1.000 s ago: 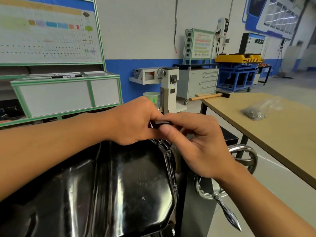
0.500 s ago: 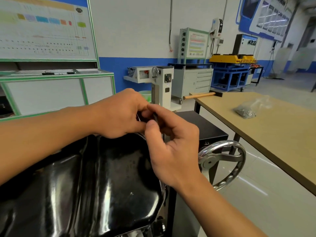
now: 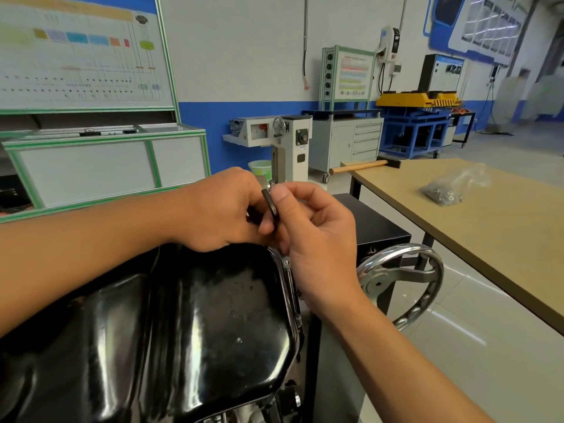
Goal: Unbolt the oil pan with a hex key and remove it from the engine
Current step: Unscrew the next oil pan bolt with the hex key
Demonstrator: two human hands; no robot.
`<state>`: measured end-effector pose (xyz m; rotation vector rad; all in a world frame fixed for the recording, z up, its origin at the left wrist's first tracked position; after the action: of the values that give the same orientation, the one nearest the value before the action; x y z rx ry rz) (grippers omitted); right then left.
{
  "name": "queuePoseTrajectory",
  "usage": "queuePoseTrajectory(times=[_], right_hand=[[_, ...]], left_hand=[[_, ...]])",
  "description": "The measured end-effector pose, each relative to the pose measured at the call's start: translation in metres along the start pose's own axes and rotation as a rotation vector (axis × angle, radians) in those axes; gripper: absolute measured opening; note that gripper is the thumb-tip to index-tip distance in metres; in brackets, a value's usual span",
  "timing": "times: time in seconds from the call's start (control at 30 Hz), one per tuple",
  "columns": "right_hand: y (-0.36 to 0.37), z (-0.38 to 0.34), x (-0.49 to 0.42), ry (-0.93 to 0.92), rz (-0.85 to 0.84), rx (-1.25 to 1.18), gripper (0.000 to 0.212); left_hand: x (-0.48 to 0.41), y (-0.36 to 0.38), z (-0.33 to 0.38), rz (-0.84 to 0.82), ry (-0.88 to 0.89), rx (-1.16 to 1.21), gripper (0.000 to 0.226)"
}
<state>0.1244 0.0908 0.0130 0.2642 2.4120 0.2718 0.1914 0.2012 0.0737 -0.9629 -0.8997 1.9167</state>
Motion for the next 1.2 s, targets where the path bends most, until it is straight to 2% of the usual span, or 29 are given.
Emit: queuePoseTrajectory(times=[0.13,0.27,0.33,0.4,0.47,0.5,0.57,0.6,0.67,0.73,0.87,0.97,1.03,1.13,1.2], right_hand=[[-0.004,-0.009,0.002,-0.123,0.018,0.114,0.009],[-0.001,-0.012,0.007,-0.224,-0.114,0.305,0.006],[-0.001,-0.011,0.007,-0.225,-0.133,0.351,0.02],[-0.002,-0.011,0.007,-0.256,-0.147,0.38,0.024],[-0.005,-0.009,0.004,-0.261,-0.143,0.393,0.014],[-0.007,-0.008,0.003,-0.246,-0.135,0.377,0.007],[-0.01,-0.006,0.001,-0.198,-0.104,0.317,0.013],[-0.01,-0.005,0.0,-0.181,-0.1,0.287,0.017],[-0.009,-0.004,-0.002,-0.126,-0.113,0.186,0.023],[-0.009,-0.003,-0.004,-0.064,-0.119,0.084,0.031],[-0.014,-0.003,-0.007,-0.039,-0.106,0.049,0.032],[-0.015,-0.002,-0.007,-0.046,-0.081,0.057,0.032],[-0.017,-0.001,-0.007,-0.103,-0.041,0.177,0.03],[-0.019,0.001,-0.006,-0.244,0.006,0.438,0.025],[-0.021,0.002,-0.007,-0.299,0.049,0.521,0.022]], left_hand=[[-0.002,0.0,0.005,0.032,-0.036,-0.002,0.047],[0.0,-0.001,0.004,0.014,-0.102,0.014,0.026],[0.0,-0.001,0.003,0.013,-0.123,0.001,0.011],[0.0,-0.002,0.001,0.014,-0.105,-0.006,0.013],[0.0,-0.002,0.0,-0.013,-0.109,0.006,0.011],[0.0,-0.002,0.0,-0.029,-0.093,0.029,0.018],[0.002,-0.004,0.001,-0.051,-0.048,0.068,0.047],[0.002,-0.004,0.002,-0.065,-0.035,0.075,0.055],[0.003,-0.005,0.002,-0.079,-0.014,0.085,0.059],[0.003,-0.004,0.0,-0.088,-0.002,0.073,0.052],[0.002,-0.003,0.0,-0.078,-0.047,0.046,0.017],[0.001,-0.004,0.001,-0.043,-0.054,0.049,0.029],[0.0,-0.007,-0.001,0.006,-0.077,0.065,0.03],[-0.004,-0.008,-0.004,0.025,-0.114,0.058,0.018],[-0.005,-0.005,-0.004,0.036,-0.103,0.074,0.014]])
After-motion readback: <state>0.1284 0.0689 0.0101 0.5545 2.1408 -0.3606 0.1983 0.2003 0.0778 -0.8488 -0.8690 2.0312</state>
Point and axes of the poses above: each hand's wrist, its own x-axis away from the middle knuckle, its own y-axis out of the palm, z = x × y, the point moved 2 cm from there along -x, towards the middle knuckle, and after that the axes turned 8 degrees about x, right-handed, at the moved point
